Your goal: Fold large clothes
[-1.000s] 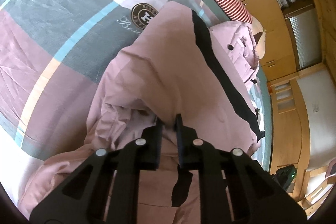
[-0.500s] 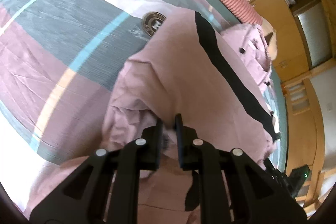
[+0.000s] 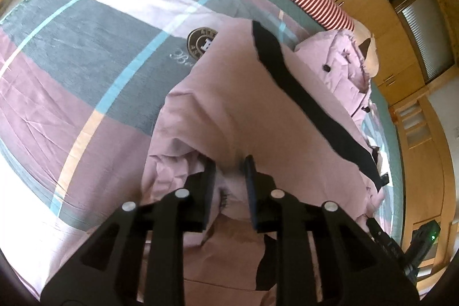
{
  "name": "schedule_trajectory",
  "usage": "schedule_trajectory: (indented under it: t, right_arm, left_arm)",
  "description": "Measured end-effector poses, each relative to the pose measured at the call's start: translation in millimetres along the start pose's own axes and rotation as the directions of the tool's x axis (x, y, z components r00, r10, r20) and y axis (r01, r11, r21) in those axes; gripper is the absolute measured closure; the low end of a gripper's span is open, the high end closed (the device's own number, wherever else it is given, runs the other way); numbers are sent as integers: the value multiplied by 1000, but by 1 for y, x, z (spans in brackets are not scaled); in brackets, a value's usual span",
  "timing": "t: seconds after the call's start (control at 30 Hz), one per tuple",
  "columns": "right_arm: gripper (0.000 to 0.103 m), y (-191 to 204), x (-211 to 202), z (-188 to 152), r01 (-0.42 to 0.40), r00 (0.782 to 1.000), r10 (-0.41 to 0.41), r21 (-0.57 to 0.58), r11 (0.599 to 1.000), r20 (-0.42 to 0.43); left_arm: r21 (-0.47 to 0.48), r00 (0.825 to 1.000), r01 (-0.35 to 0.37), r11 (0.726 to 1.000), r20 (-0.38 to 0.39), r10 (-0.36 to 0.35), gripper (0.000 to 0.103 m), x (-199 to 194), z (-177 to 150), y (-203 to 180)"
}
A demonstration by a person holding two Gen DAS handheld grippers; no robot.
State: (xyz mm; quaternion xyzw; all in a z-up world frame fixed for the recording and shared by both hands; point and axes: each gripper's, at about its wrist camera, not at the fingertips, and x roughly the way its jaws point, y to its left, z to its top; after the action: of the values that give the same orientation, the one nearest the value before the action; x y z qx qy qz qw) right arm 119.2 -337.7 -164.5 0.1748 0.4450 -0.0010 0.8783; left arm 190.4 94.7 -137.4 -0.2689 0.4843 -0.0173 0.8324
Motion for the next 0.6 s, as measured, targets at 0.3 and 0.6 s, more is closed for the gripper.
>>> schedule_trajectory:
  t: [0.3, 0.6]
  right_arm:
    - [58, 17, -37, 2, 133, 967, -97, -142, 981, 237]
    - [58, 22, 40, -16, 218, 972, -232, -283, 934, -19]
  left_arm:
    - [108, 985, -128, 986, 133, 113, 79, -19, -2, -20]
    - [112, 979, -201, 973, 49, 197, 65, 1, -7, -16]
